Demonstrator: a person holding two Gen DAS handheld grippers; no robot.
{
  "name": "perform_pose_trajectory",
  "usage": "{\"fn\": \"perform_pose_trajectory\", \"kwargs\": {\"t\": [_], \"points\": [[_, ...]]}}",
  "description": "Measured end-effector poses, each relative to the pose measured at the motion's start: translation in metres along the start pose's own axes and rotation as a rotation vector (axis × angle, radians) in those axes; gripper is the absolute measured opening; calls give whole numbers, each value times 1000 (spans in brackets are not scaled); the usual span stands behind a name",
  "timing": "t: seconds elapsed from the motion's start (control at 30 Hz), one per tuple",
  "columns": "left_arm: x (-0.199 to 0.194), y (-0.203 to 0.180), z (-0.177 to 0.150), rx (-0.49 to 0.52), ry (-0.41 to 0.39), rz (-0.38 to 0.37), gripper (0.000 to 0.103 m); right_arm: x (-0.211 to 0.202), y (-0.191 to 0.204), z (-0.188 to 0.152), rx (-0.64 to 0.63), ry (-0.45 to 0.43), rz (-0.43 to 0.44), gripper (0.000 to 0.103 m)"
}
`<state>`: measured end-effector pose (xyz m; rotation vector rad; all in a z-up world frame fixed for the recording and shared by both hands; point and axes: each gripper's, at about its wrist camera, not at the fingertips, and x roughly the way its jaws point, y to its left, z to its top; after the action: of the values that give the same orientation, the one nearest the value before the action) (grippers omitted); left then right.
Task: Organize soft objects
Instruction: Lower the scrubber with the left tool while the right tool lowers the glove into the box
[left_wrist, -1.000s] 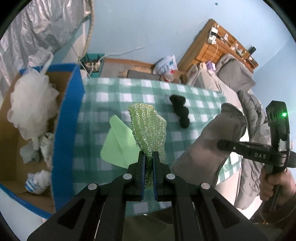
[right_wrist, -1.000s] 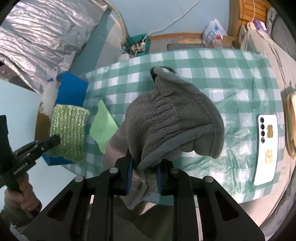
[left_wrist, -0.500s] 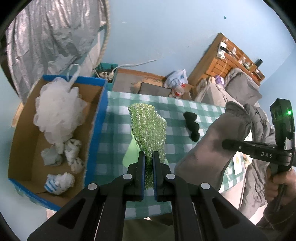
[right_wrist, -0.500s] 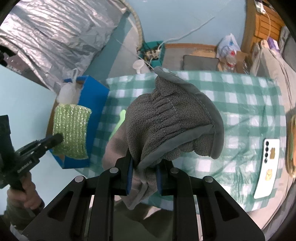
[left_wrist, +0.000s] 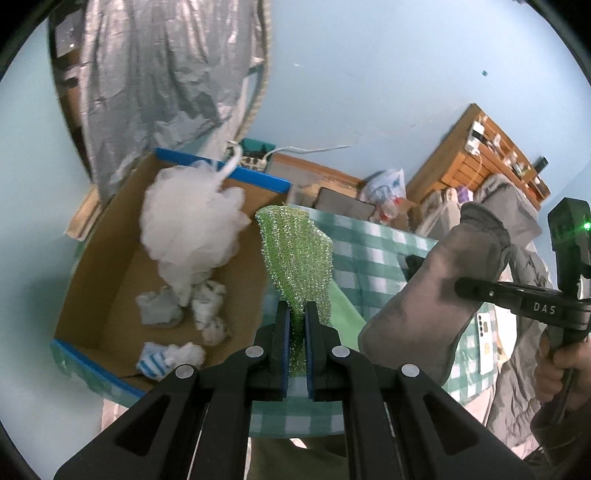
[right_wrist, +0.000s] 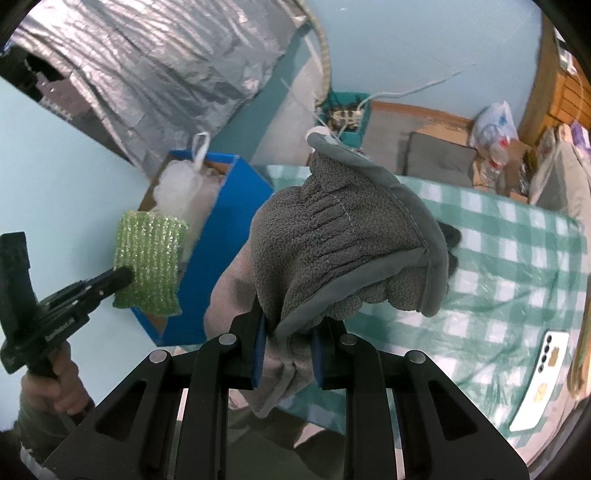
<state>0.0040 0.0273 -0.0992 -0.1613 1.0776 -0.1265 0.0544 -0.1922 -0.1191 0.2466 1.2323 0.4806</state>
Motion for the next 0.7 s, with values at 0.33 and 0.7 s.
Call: {"fn": "perform_pose_trajectory", "kwargs": {"t": [0.33,0.7], "points": [[-13,45,0,-61,-31,46,7,21,47,26,-79,10,48,20],[-11,91,4,-98,-31,82,7,49,104,55,-174,27,73,20]]}}
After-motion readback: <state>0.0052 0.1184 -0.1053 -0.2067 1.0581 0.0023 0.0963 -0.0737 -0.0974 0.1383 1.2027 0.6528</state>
